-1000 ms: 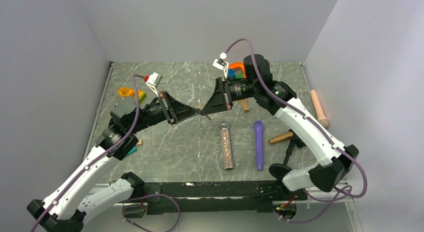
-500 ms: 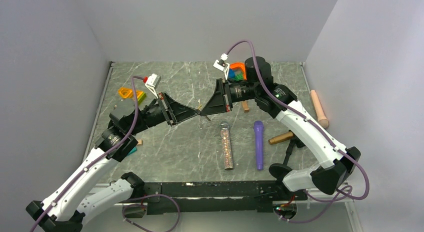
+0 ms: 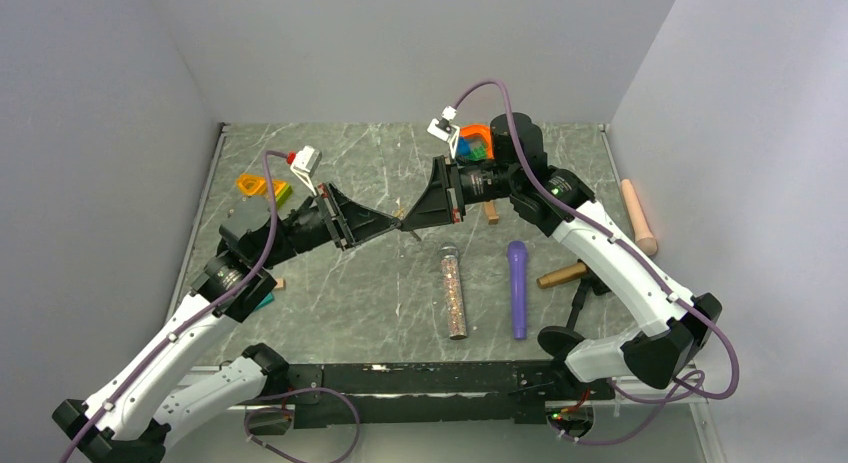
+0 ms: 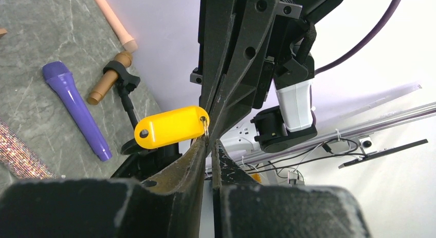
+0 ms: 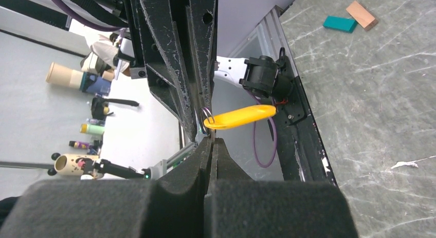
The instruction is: Remove the keys from the keyring
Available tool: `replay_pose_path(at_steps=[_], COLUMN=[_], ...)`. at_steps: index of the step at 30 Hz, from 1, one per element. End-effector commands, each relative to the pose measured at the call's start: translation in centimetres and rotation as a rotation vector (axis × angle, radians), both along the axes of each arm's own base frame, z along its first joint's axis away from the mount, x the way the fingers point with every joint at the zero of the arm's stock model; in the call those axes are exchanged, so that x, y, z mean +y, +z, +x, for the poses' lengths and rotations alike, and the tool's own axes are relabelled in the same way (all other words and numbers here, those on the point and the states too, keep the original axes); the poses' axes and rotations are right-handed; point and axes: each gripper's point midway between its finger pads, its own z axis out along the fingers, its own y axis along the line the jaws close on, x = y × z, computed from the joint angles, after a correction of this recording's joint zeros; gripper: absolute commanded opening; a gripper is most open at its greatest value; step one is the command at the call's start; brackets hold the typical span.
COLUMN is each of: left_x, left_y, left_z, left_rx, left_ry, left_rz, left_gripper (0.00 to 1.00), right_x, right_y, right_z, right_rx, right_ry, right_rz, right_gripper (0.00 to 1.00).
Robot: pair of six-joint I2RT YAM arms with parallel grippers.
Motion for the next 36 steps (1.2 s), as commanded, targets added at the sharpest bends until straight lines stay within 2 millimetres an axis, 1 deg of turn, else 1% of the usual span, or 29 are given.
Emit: replay_pose_path(at_steps=[1,6,8,9,16,21,27,36], left_x=[-0.4,-0.4,-0.4,-0.4,-0.2,-0.1,0.0,0.3], left_y=[0.1,0.0,-0.1,-0.1,-0.1,-0.2,-0.5,-0.5], left_z=[0.0,0.0,0.0,0.0,-0.1,-0.1,-0.1,-0.1], left_rx=[-0.011,-0.009,-0.008,-0.005,-0.009,-0.010,-0.010,-0.034], left_ry=[-0.015,-0.014,-0.017,-0.016,-0.004,-0.001,0.004,0.011], left_rz=[0.011,0.013,0.016,0.019,0.028,0.034,0.053,0.083], left_gripper=[0.16,0.17,0.19,0.21,0.41,0.50,0.53,0.53], right_x=[-0.1,-0.1,-0.2,-0.2,-0.3,-0.3,-0.3,-0.3], right_y=[3.5,3.5,3.5,3.5,4.4,4.6,4.8,5.1], right_z=[-1.3,-1.1,-1.0,-0.9,-0.7,-0.7,-0.6,-0.8], right_rx=[-0.103,-0.113,-0.116,-0.122,-0.158,-0.162,-0.163,-0.156], right_ry=[0.030,0.024,0.017,0.008,-0.013,-0.015,-0.019,-0.011], right_rz=[0.091,0.082,0.078,0.075,0.083,0.085,0.083,0.093], right_gripper=[0.00,0.00,0.00,0.00,0.00,0.00,0.00,0.00])
